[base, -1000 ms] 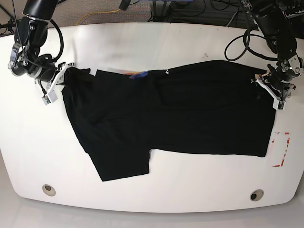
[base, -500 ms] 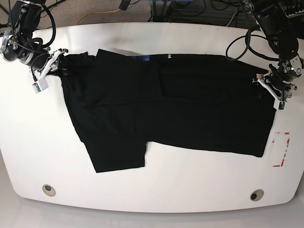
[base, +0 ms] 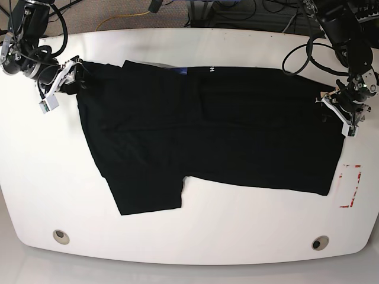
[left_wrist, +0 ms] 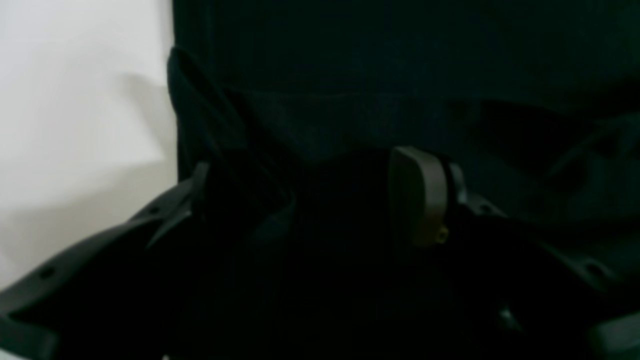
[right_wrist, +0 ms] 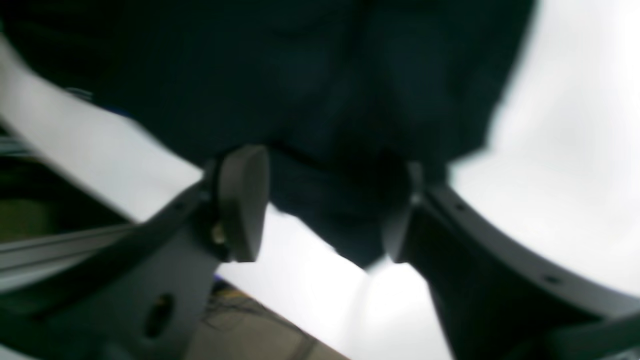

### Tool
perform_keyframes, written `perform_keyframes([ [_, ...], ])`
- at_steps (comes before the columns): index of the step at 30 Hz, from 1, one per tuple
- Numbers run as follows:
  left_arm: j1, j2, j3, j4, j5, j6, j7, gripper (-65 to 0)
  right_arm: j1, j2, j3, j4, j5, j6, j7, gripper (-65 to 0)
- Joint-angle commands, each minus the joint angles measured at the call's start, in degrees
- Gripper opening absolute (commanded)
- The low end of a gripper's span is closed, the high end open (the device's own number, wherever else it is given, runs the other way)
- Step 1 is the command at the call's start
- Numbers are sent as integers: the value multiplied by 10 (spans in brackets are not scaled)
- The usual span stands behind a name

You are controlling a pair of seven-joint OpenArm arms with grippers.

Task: Fold the T-shirt properly
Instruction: 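Hold the shirt edge with both grippers and tension it taut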

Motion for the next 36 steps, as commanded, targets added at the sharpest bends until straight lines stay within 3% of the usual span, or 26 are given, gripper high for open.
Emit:
perform_keyframes([
  [1, -1, -7, -2, 3, 15, 1, 19, -251, 26, -6, 6, 2, -59, 3, 11, -241],
  [4, -1, -7, -2, 2, 15, 0, 19, -251, 59, -24, 8, -7, -152, 3, 12, -187],
  [8, -1, -7, -2, 3, 15, -1, 19, -251, 87, -44, 5, -22, -229, 3, 12, -176],
  [13, -1, -6, -1, 5, 15, -1, 19, -251, 120, -54, 3, -88, -238, 3, 12, -176],
  [20, 0, -6, -1, 6, 15, -1, 19, -251, 118, -74, 3, -68, -236, 3, 6, -179],
  [23, 0, -7, -2, 2, 15, -1, 19, -251, 98, -78, 3, -40, -225, 3, 6, -227],
  [31, -1, -7, 0, 4, 15, -1, 19, -251, 89, -80, 3, -34, -180, 3, 6, -530],
  [33, -1, -6, 6, 6, 15, -1, 19, -251, 89, -80, 3, -32, -180, 3, 6, -531],
  [36, -1, -7, 12, 3, 15, -1, 19, -251, 91, -79, 3, -34, -182, 3, 7, -436],
])
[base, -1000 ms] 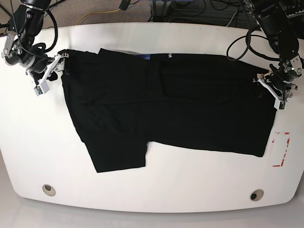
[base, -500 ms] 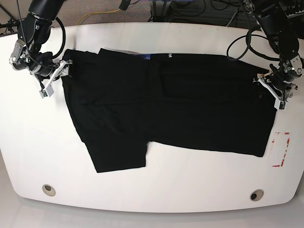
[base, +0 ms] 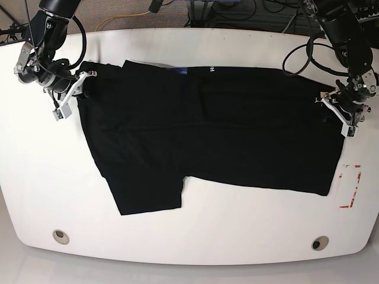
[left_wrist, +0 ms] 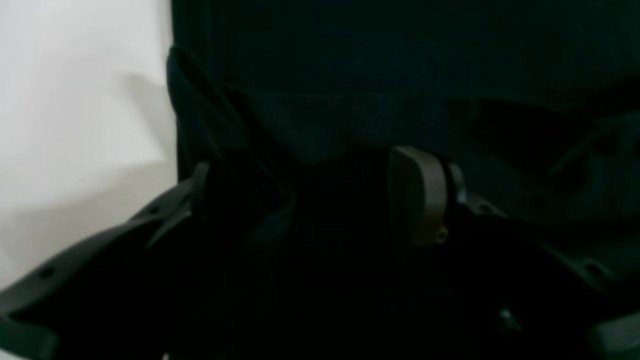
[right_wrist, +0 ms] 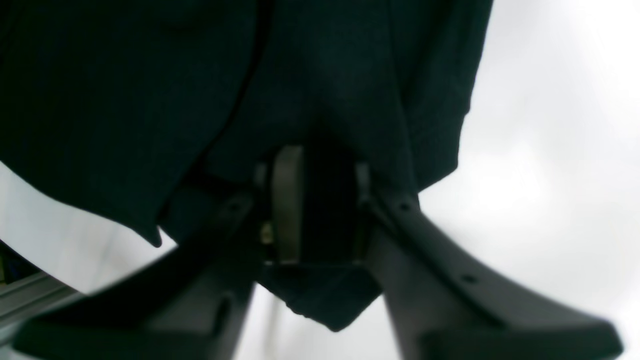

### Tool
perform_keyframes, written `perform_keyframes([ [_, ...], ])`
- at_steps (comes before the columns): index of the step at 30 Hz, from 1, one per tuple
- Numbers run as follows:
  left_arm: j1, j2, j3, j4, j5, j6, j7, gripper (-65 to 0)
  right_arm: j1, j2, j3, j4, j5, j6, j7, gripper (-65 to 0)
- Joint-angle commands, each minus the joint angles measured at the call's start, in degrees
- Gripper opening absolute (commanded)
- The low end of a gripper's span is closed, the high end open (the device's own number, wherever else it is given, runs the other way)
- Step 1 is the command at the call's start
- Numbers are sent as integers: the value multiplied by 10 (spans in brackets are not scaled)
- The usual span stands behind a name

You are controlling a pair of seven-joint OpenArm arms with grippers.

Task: Fold the T-shirt properly
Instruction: 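Hold the shirt edge with both grippers and tension it taut, then shift the right gripper along the shirt edge toward the sleeve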

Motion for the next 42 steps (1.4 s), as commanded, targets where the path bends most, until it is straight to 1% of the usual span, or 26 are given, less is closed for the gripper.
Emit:
perform_keyframes([
  [1, -1, -6, 4, 1, 14, 1, 17, -251, 8, 11, 4, 10, 9, 1, 13, -396],
  [3, -1, -6, 4, 2, 14, 1, 17, -251, 11, 14, 4, 11, 9, 1, 13, -290],
  [4, -1, -6, 4, 2, 14, 1, 17, -251, 12, 15, 4, 11, 9, 1, 14, -247],
  [5, -1, -6, 4, 2, 14, 1, 17, -251, 18, 15, 4, 11, 9, 1, 14, -217],
  [7, -1, -6, 4, 1, 14, 1, 17, -251, 28, 15, 4, 10, 8, 1, 14, -208],
  [9, -1, -6, 4, 1, 14, 1, 17, -251, 36, 16, 3, 10, -8, 1, 14, -224],
  [12, -1, -6, 4, 1, 14, 1, 17, -251, 62, 11, -19, 9, -72, 1, 14, -263],
  [14, -1, -6, 4, 1, 14, 1, 17, -251, 65, 9, -32, 9, -110, 1, 17, -276],
  [17, -1, -6, 4, 1, 14, 1, 17, -251, 66, -3, -42, 9, -154, 1, 49, -277],
  [19, -1, -6, 4, 2, 14, 1, 17, -251, 64, -3, -43, 9, -169, 1, 56, -277],
  [30, -1, -6, 4, 1, 14, 1, 17, -251, 33, -6, -41, 9, -174, 1, 56, -277],
  [36, -1, -6, 4, 1, 14, 1, 17, -251, 25, -27, -40, 13, -175, 1, 56, -282],
  [38, -1, -6, 4, 1, 14, 1, 17, -251, 18, -29, -40, 13, -175, 1, 56, -323],
  [40, -1, -6, 4, 1, 14, 1, 17, -251, 17, -29, -40, 13, -175, 1, 56, -388],
  [42, -1, -6, 4, 1, 14, 1, 17, -251, 18, -29, -40, 13, -175, 1, 57, -479],
])
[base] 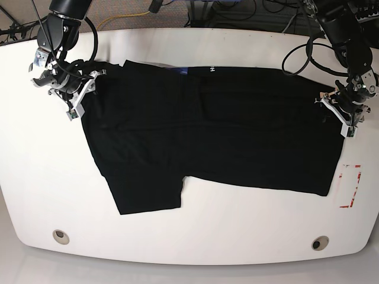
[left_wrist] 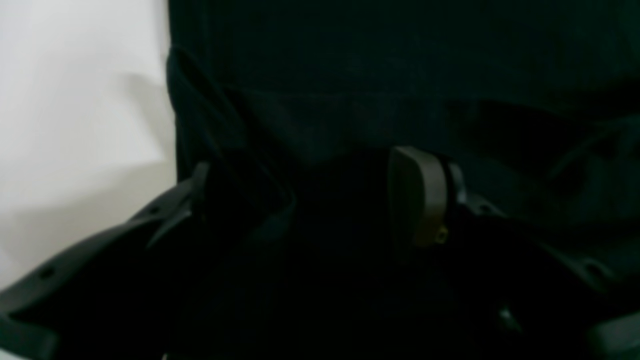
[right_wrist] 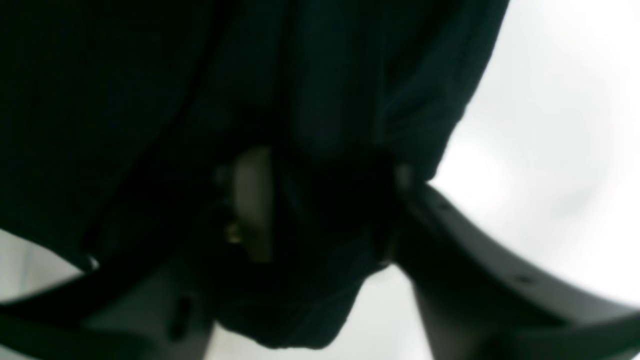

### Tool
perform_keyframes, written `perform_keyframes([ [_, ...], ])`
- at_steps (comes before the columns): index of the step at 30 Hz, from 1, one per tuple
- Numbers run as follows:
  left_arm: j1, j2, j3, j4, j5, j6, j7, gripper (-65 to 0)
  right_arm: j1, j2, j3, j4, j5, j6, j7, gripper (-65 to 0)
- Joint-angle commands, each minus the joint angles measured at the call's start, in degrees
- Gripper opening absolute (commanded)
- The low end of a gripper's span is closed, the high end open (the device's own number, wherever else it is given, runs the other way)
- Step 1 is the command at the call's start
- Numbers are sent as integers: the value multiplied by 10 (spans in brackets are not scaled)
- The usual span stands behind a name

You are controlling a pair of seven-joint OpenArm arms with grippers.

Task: Fold the T-shirt properly
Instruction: 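Shift the right gripper along the shirt edge toward the sleeve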

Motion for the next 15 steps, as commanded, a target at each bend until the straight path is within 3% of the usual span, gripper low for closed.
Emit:
perform_keyframes([
  [1, -1, -5, 1, 2, 15, 0, 18, -251, 6, 9, 3, 10, 6, 1, 5, -504],
  [3, -1, -5, 1, 2, 15, 0, 18, -251, 7, 9, 3, 11, 6, 1, 5, -560],
  [5, -1, -5, 1, 2, 15, 0, 18, -251, 5, 9, 3, 11, 6, 1, 5, -571],
  [15, 0, -6, 1, 2, 15, 0, 18, -251, 2, 10, 4, 23, 7, 1, 5, -444],
])
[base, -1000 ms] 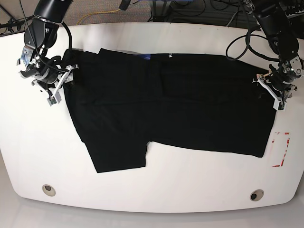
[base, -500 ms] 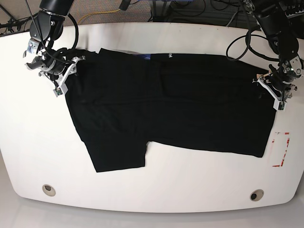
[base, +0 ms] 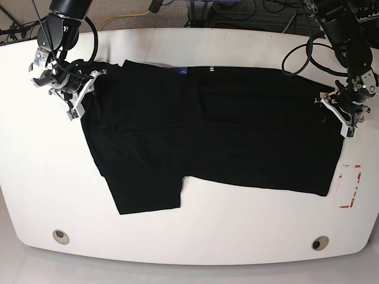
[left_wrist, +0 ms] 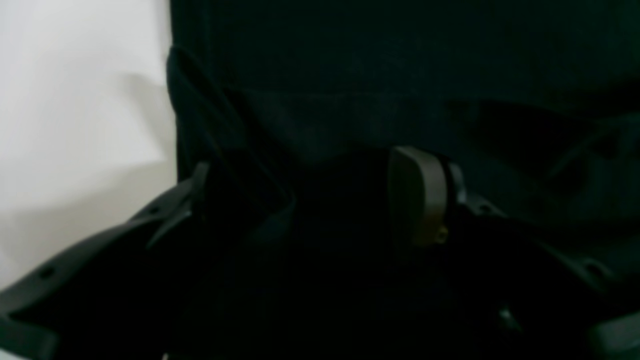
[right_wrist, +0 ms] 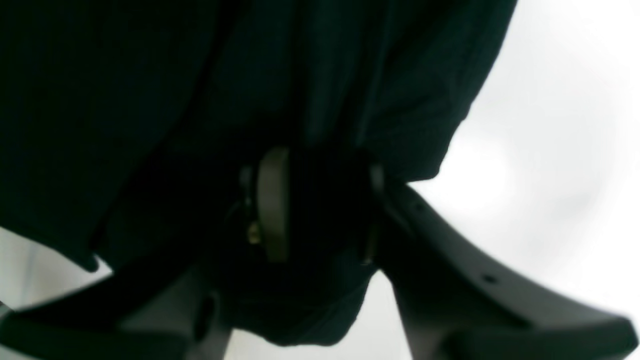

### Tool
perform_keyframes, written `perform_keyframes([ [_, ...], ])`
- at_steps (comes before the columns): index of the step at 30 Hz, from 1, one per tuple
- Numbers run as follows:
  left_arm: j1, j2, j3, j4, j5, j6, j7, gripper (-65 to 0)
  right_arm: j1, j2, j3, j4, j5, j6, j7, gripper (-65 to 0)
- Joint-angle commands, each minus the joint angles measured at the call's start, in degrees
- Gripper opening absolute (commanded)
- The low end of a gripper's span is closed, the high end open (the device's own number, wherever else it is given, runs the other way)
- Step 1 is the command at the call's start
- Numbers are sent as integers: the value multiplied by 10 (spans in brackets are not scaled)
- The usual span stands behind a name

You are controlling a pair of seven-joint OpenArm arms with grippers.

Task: Fold the T-shirt properly
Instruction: 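Shift the right gripper along the shirt edge toward the sleeve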

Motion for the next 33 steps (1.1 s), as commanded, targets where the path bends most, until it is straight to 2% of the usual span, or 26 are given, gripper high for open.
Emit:
perform_keyframes([
  [1, 0, -6, 1, 2, 15, 0, 18, -251, 3, 9, 4, 29, 2, 1, 5, -444],
  [10, 0, -6, 1, 2, 15, 0, 18, -251, 3, 7, 4, 63, 2, 1, 1, -447],
  [18, 0, -6, 1, 2, 15, 0, 18, -251, 8, 7, 1, 16, 2, 1, 6, -450],
  [19, 0, -6, 1, 2, 15, 0, 18, -251, 8, 7, 1, 16, 2, 1, 6, -465],
  [23, 0, -6, 1, 2, 15, 0, 18, -251, 6, 7, 1, 29, 2, 1, 5, -617],
  [24, 0, -6, 1, 1, 15, 0, 18, -251, 5, 7, 1, 33, 2, 1, 4, -633],
  [33, 0, -6, 1, 1, 15, 2, 18, -251, -14, 7, 1, 109, 2, 1, -16, -650],
])
